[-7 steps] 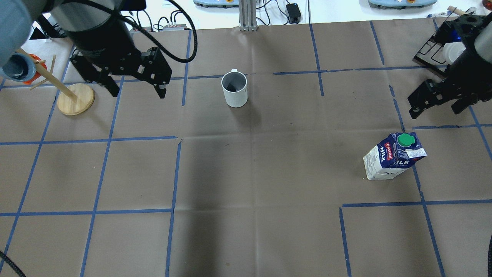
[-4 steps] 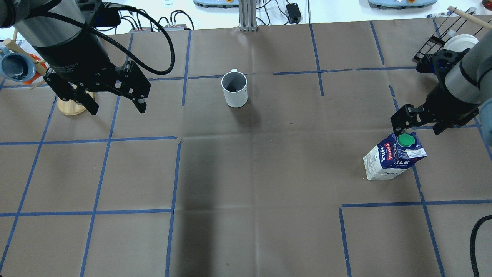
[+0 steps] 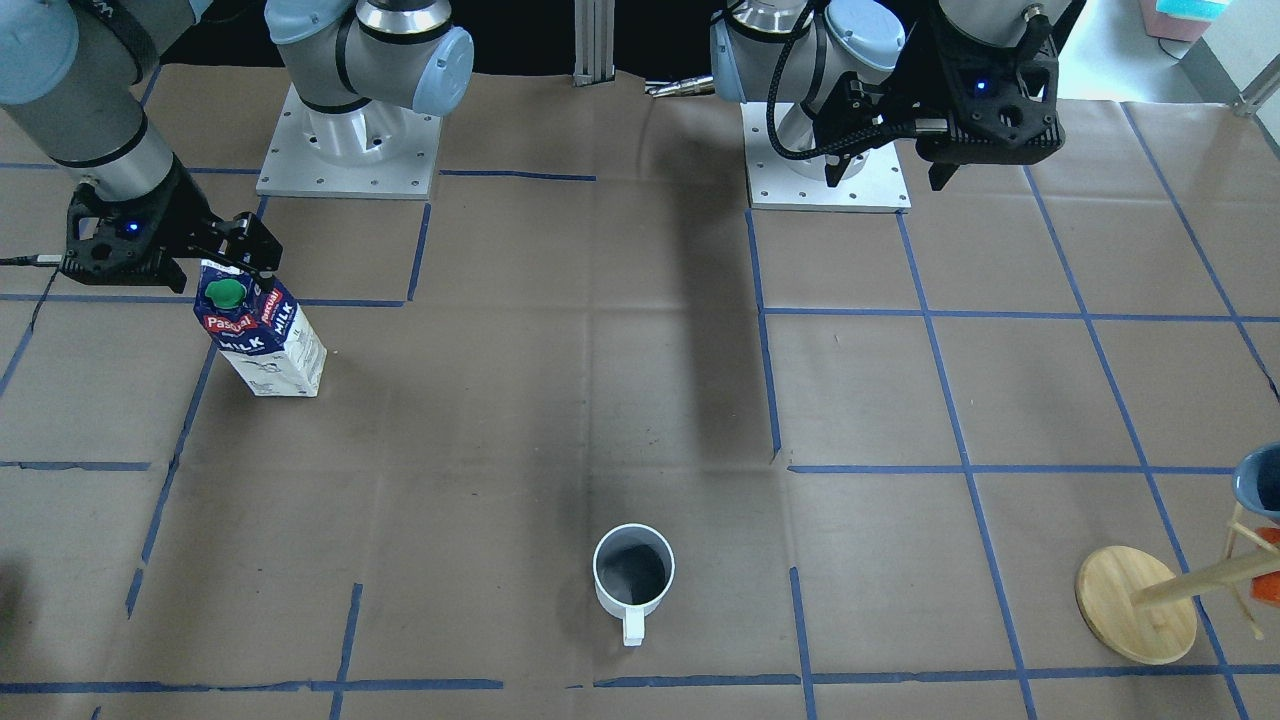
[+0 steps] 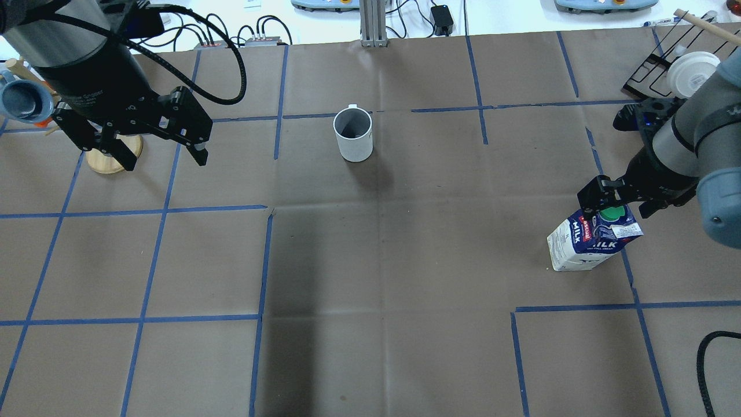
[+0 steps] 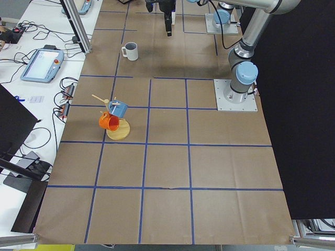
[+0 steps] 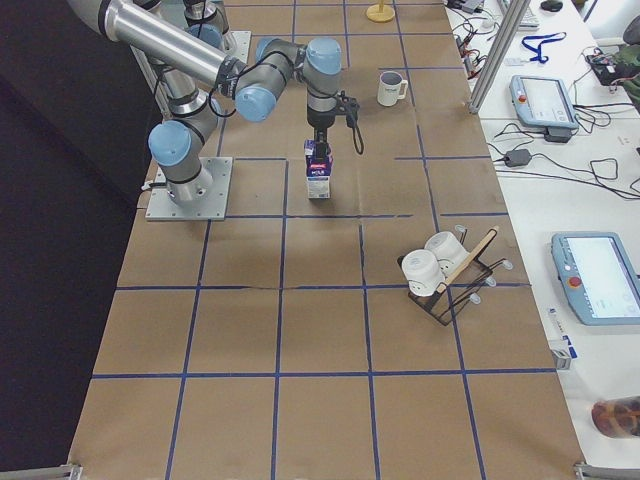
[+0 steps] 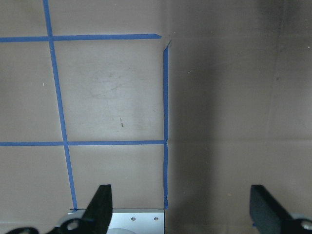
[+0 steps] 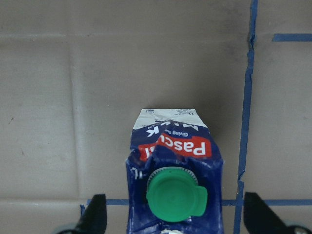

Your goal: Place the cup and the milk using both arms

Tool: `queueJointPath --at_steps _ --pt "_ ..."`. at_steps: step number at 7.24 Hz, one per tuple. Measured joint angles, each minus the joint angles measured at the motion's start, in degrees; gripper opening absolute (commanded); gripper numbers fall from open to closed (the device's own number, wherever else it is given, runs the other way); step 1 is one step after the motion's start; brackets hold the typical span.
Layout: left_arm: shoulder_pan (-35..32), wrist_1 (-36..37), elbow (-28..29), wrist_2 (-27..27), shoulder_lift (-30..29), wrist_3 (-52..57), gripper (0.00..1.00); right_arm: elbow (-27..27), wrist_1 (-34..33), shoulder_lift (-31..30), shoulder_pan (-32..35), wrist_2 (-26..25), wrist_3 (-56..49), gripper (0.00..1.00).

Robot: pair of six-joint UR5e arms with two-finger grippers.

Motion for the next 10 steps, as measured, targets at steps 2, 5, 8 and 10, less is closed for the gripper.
queueJointPath --at_steps 2,5,8,10 --pt "0.2 0.0 0.0 0.1 0.0 0.0 1.0 1.2 -0.2 0.2 0.0 0.0 -0.1 1.0" --pt "0.2 0.0 0.0 0.1 0.0 0.0 1.0 1.4 -3.8 1.5 0.0 0.0 -0.1 0.76" --pt "0.2 0.2 0.0 0.0 -0.2 -0.1 1.0 1.5 -4.2 1.8 0.0 -0.2 0.0 0.77" --pt "0.1 0.3 0.0 0.0 -0.4 -0.2 1.0 1.5 -4.0 1.8 0.0 -0.3 0.0 0.76"
